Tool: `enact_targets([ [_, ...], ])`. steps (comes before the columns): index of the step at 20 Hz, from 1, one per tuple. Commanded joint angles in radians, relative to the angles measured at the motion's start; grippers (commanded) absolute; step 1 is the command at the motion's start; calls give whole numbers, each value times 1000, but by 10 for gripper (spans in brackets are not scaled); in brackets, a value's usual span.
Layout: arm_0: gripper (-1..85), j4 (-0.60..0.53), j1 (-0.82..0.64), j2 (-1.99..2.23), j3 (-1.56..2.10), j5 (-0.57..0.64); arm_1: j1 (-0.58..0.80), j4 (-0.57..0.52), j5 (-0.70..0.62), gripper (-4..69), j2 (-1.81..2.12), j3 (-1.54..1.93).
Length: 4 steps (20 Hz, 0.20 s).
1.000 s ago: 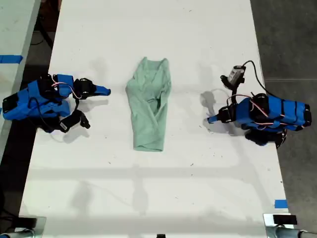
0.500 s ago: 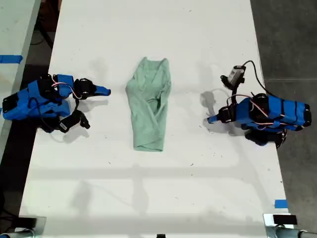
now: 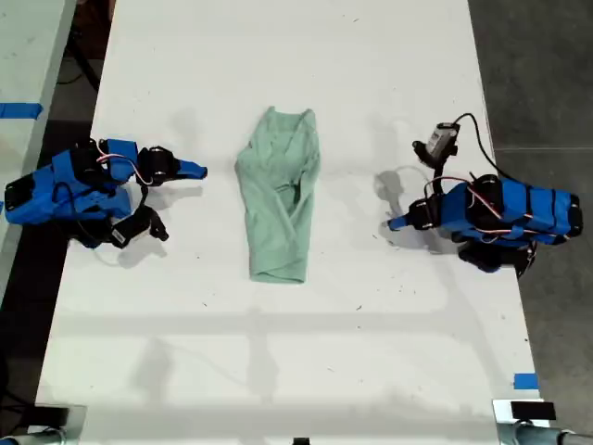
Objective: Fold t shirt
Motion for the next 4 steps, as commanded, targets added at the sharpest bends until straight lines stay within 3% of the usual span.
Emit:
enact_targets([
  [1, -3, 0, 8, 9, 37, -5, -2, 3, -3, 12, 15, 60],
  [4, -3, 0, 8, 9, 37, -5, 2, 3, -8, 12, 15, 60],
])
